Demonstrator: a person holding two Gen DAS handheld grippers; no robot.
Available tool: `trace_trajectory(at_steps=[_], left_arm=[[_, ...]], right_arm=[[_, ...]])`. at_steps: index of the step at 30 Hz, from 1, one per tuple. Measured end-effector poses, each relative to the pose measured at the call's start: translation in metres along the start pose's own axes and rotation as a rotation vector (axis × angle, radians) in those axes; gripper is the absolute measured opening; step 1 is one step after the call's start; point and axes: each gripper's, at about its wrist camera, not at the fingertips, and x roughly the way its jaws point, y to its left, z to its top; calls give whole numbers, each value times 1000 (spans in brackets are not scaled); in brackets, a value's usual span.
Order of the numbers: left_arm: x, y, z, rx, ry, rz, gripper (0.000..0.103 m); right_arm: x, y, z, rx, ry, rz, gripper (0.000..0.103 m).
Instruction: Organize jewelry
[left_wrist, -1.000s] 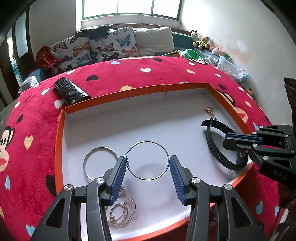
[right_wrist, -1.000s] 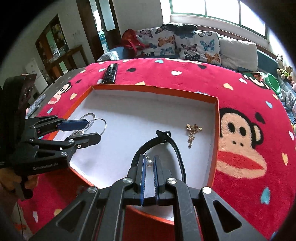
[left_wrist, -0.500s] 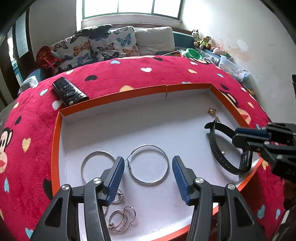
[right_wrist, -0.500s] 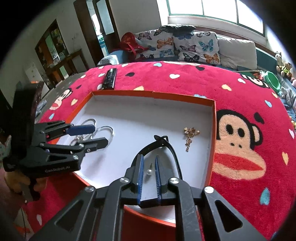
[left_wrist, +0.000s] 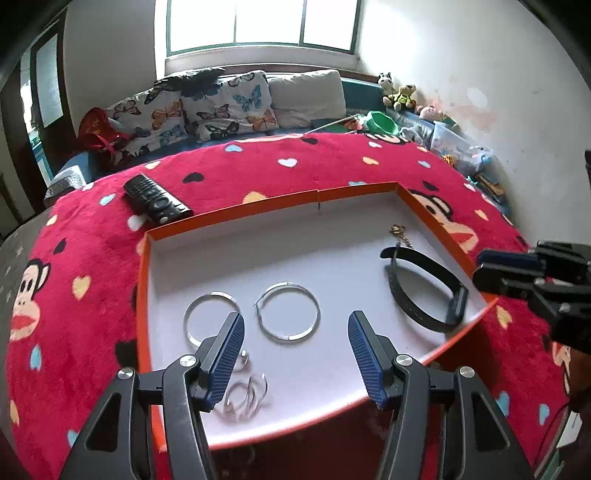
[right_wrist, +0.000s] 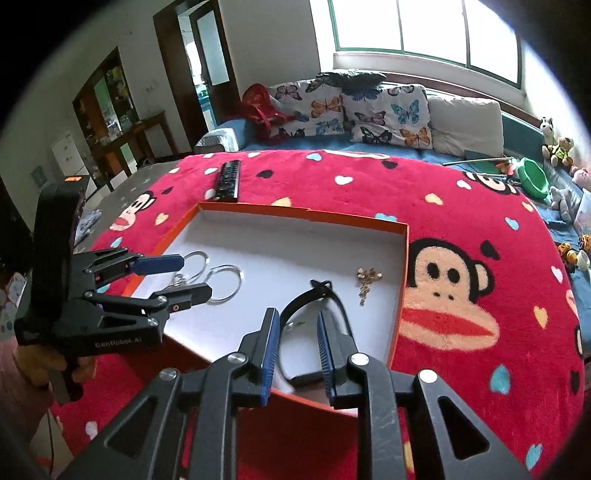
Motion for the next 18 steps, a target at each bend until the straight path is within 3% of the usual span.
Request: trace_trajectory(at_steps=[18], left_arm=[[-67,3,-89,-65,-12,8,62]], right_arm=[[6,32,-64,-5,98,59,25]])
